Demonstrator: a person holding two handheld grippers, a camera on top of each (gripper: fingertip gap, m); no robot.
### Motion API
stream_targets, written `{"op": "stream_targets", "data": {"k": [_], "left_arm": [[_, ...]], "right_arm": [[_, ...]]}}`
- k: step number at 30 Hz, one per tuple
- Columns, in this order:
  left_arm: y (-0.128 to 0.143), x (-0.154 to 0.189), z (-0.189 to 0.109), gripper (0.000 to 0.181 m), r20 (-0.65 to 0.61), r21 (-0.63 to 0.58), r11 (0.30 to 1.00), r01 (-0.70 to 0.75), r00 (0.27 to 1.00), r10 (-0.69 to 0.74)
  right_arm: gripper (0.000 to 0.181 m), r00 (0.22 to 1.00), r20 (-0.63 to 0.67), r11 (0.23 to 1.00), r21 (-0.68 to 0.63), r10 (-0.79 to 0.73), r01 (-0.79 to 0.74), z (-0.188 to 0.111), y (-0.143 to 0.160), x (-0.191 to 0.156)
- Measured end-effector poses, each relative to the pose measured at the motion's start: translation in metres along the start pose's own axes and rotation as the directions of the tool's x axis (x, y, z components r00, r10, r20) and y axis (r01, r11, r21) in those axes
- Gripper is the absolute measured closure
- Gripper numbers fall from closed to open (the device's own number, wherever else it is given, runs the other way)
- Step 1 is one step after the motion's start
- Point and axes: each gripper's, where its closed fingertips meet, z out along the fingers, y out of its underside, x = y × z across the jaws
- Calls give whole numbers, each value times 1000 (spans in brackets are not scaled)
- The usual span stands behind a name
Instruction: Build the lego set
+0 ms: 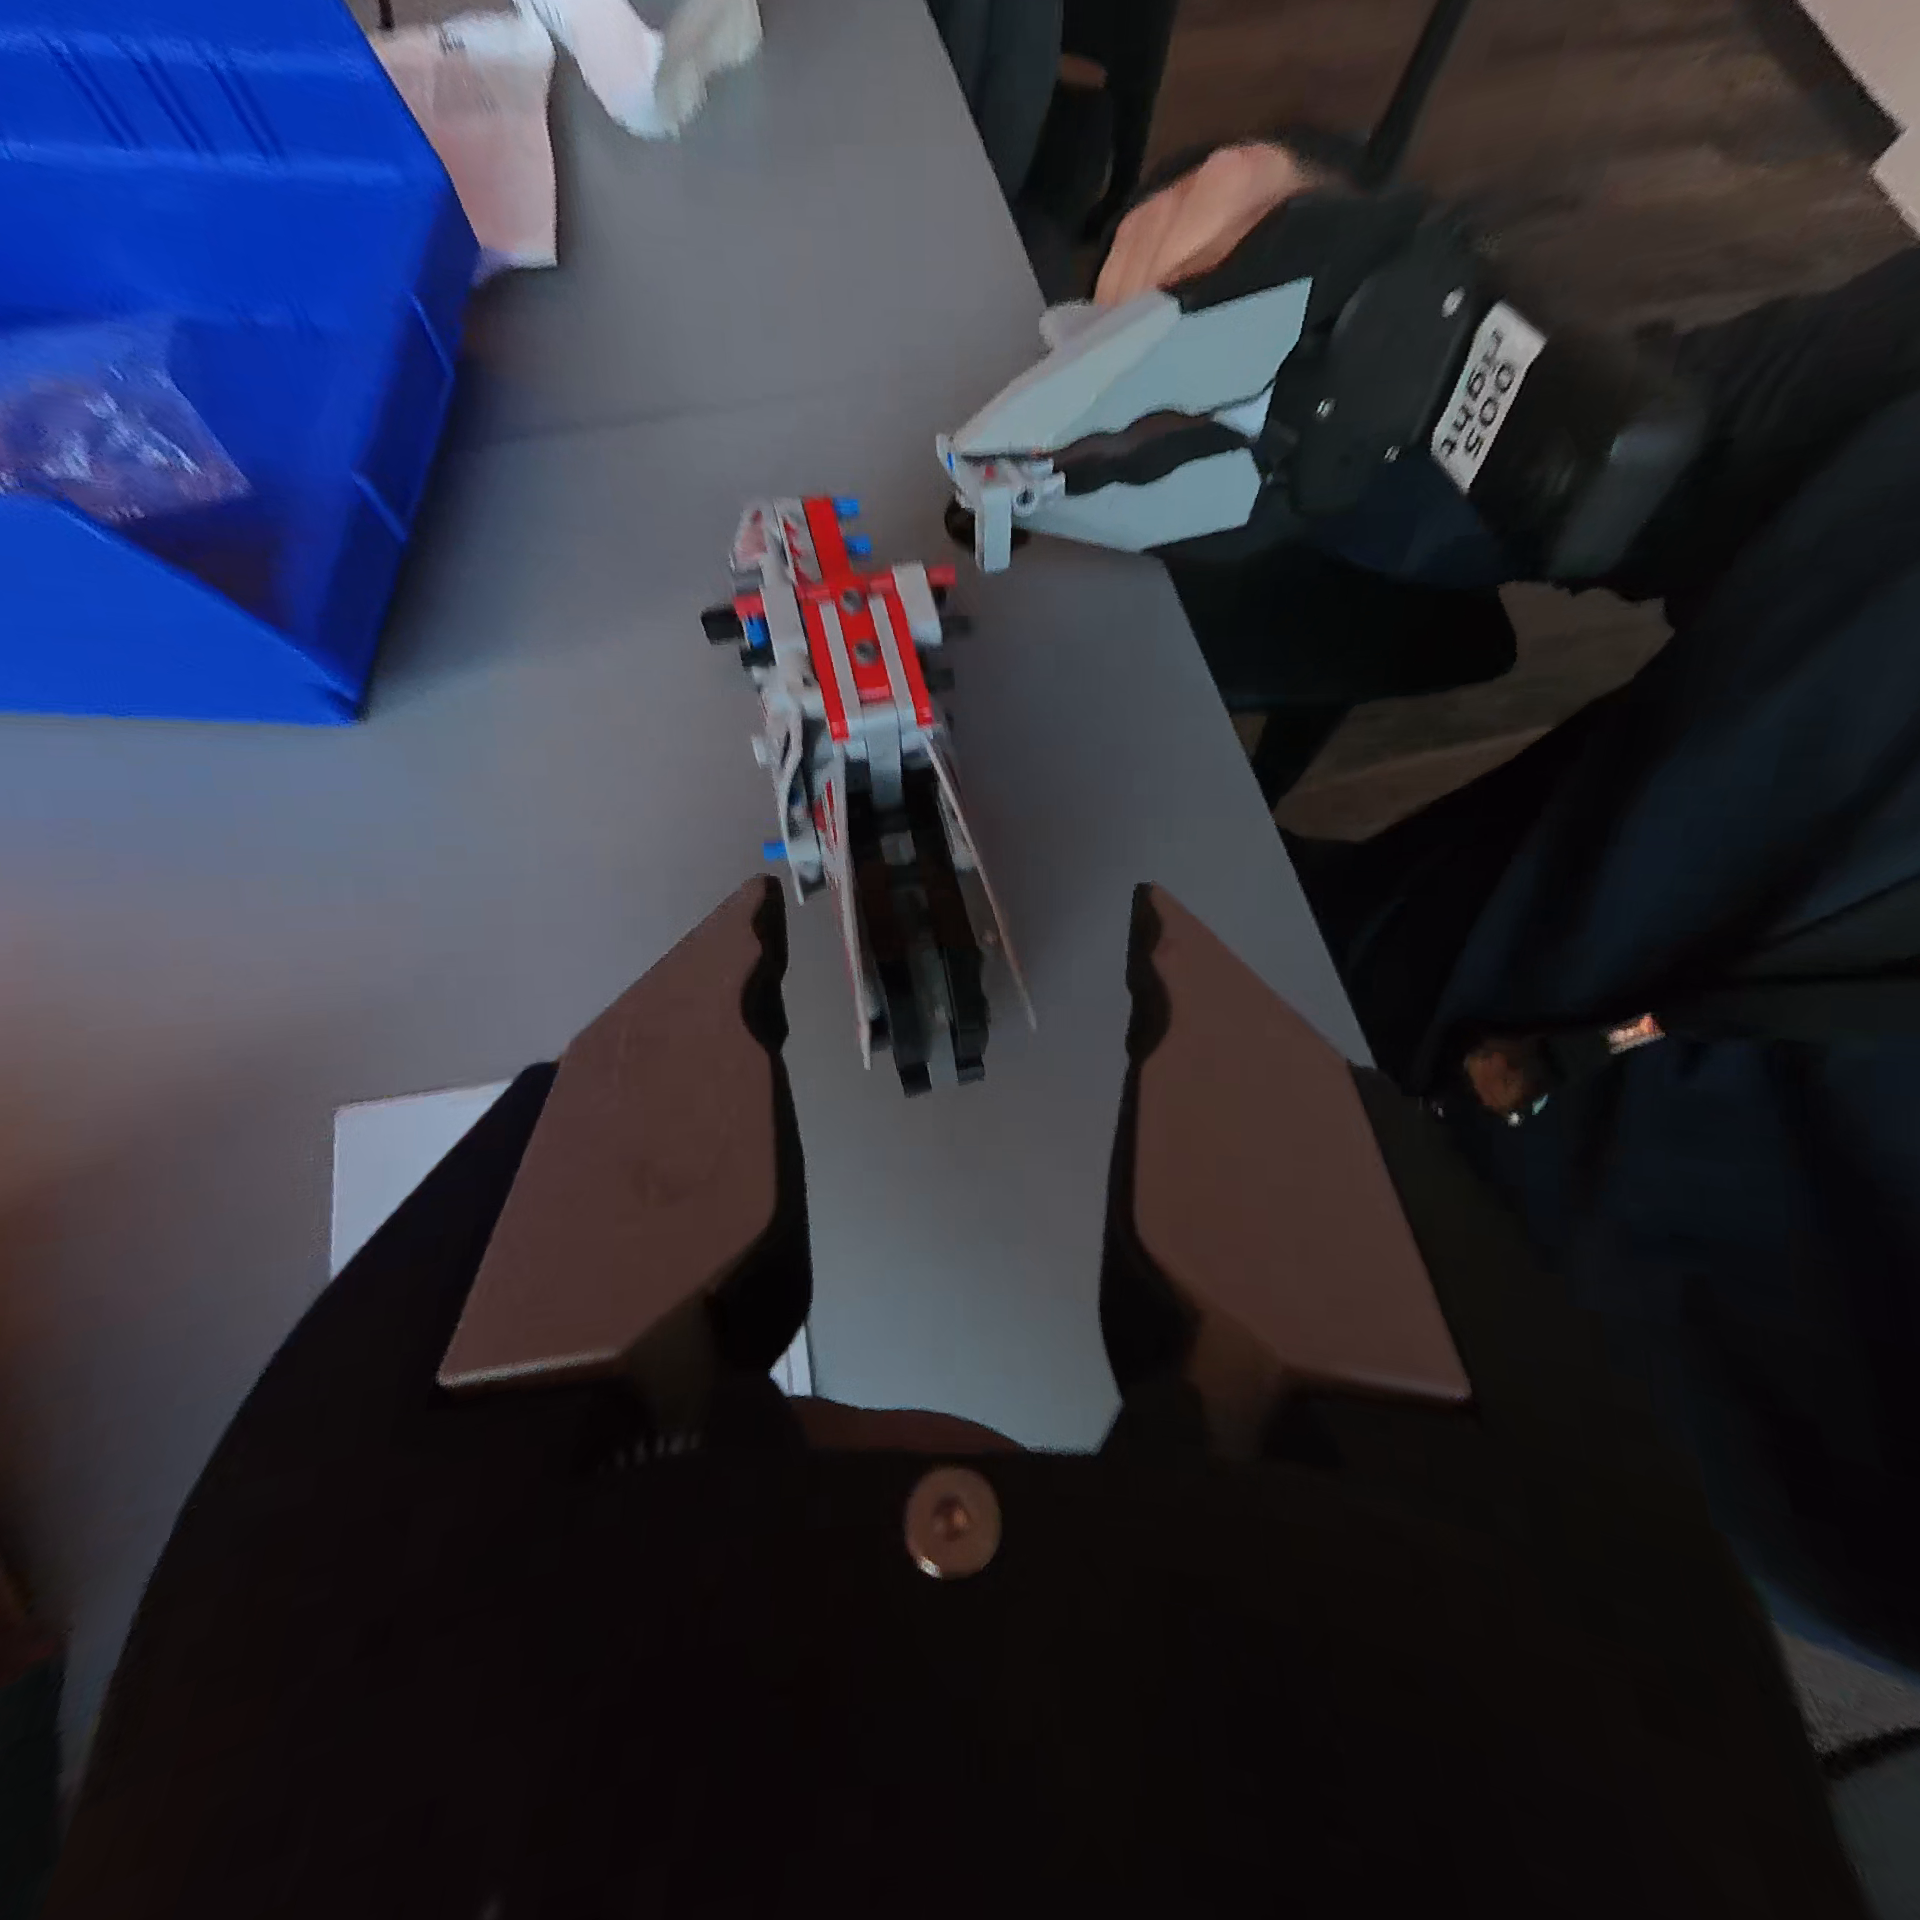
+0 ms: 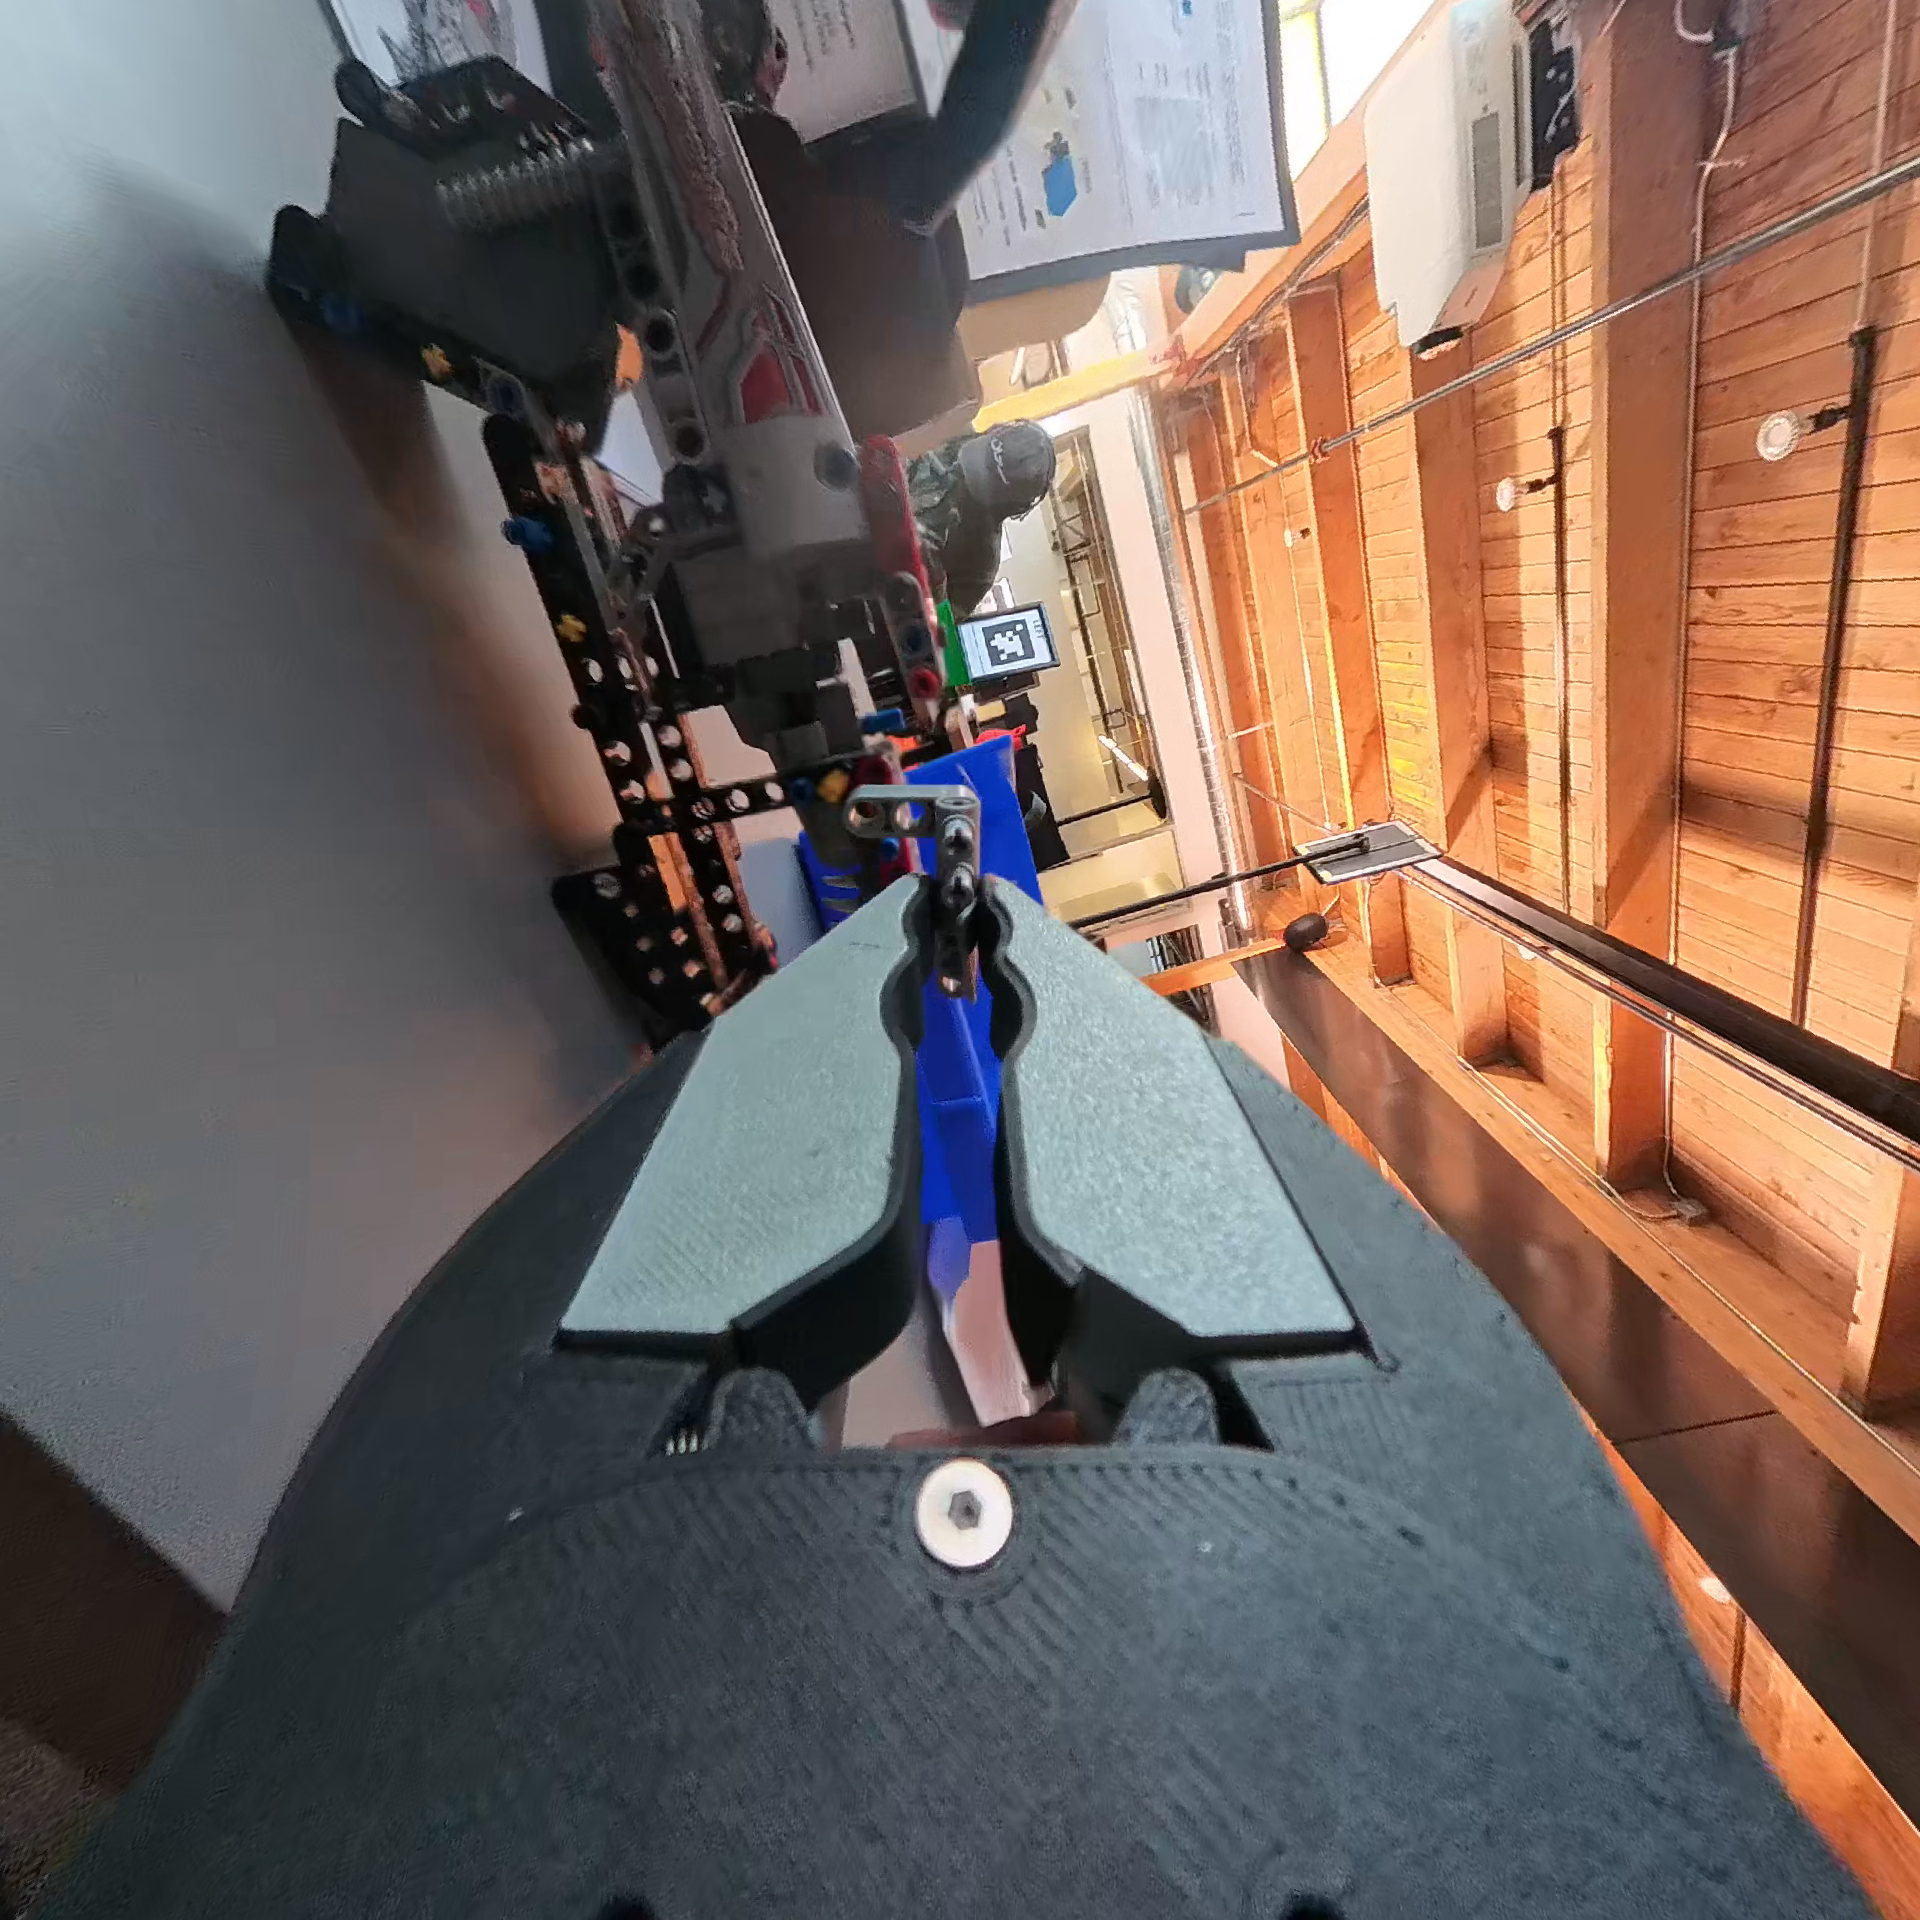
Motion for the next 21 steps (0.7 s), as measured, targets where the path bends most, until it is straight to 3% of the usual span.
{"op": "stream_targets", "data": {"k": [7, 10, 13, 15, 21], "left_arm": [[-27, -27, 25, 118, -71, 11, 999, 42, 997, -41], [-35, -43, 15, 122, -65, -2, 997, 71, 995, -71], [-45, -60, -12, 128, 20, 52, 995, 90, 996, -91], [-45, -69, -26, 124, 94, 60, 994, 88, 991, -94], [-37, -78, -30, 122, 207, 122, 988, 91, 971, -115]], "right_arm": [[178, 994, 15, 994, -4, -106, 106, 6, 18, -10], [177, 991, 4, 991, -4, -133, 133, 8, 15, -11], [177, 986, -3, 986, 15, -164, 164, 7, 12, -10], [177, 981, 1, 981, 24, -193, 193, 8, 12, -11], [178, 972, -1, 972, 28, -234, 234, 12, 6, -7]]}}
